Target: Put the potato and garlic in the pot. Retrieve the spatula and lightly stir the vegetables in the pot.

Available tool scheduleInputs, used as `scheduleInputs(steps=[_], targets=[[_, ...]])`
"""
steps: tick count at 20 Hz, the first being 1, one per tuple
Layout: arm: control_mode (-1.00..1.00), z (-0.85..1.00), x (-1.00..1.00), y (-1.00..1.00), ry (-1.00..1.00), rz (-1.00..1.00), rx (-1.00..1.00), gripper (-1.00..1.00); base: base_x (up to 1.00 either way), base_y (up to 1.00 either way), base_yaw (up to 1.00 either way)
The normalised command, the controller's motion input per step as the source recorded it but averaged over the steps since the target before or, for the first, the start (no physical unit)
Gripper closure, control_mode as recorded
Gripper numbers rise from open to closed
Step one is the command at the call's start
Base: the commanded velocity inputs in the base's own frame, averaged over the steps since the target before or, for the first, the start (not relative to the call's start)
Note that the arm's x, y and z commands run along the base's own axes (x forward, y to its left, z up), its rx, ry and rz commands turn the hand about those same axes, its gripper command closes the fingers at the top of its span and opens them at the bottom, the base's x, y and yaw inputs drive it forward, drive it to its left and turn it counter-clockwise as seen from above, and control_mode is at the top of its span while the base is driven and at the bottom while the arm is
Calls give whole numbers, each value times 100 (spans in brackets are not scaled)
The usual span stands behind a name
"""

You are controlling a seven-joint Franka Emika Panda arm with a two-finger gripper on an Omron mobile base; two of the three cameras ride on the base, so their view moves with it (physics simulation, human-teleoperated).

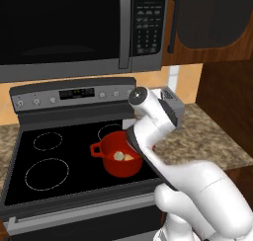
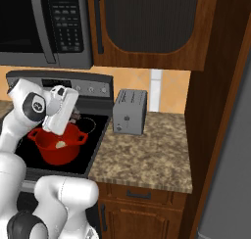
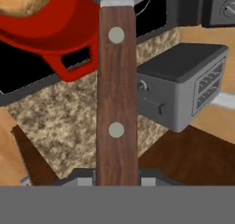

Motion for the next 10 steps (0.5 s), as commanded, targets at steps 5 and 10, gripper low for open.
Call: scheduleInputs(steps=[5, 10], targets=[[-100, 22, 27, 17, 8, 21, -27, 100, 0, 0, 0], [-100, -7, 0, 20, 2, 6, -30, 100, 0, 0, 0]])
